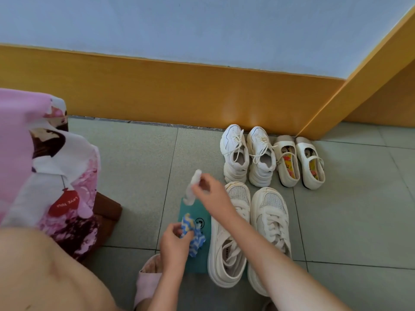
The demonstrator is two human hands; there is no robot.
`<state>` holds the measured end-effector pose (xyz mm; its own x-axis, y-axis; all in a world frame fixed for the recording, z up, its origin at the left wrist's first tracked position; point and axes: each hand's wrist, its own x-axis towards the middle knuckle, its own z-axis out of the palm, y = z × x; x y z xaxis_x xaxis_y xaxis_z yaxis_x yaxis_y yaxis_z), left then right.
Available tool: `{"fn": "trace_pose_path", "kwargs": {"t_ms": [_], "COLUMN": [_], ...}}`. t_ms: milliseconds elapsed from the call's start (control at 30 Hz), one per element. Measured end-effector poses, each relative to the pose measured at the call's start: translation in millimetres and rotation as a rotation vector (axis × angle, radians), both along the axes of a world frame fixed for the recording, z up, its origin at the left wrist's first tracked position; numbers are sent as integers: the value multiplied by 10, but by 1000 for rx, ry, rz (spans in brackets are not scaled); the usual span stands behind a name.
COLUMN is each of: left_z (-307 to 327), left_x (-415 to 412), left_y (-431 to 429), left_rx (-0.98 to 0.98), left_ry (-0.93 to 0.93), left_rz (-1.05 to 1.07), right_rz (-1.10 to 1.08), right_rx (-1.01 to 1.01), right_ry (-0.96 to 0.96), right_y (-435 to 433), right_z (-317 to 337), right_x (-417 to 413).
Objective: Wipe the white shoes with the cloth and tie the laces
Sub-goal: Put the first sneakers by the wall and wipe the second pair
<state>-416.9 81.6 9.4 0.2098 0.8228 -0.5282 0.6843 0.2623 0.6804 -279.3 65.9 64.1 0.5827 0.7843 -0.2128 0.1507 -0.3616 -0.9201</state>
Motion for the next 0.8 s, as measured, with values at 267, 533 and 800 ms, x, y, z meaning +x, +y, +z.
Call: {"fn": "trace_pose_path", "kwargs": {"t_ms": [267, 533, 800], "left_z": [255, 283, 196], "left_x": [463, 819, 831], "left_y": [264, 544, 567], "left_rx": [-112, -217, -238], "left_ry": [-251, -352, -371], "left_rz": [103, 72, 82], "right_rz": [-154, -40, -6], "right_rx": [-32, 50, -217], "right_ry": [420, 743, 668], "right_y": [-442, -682, -409], "right_z": [334, 134, 157], "right_x": [998, 1363, 1507]}}
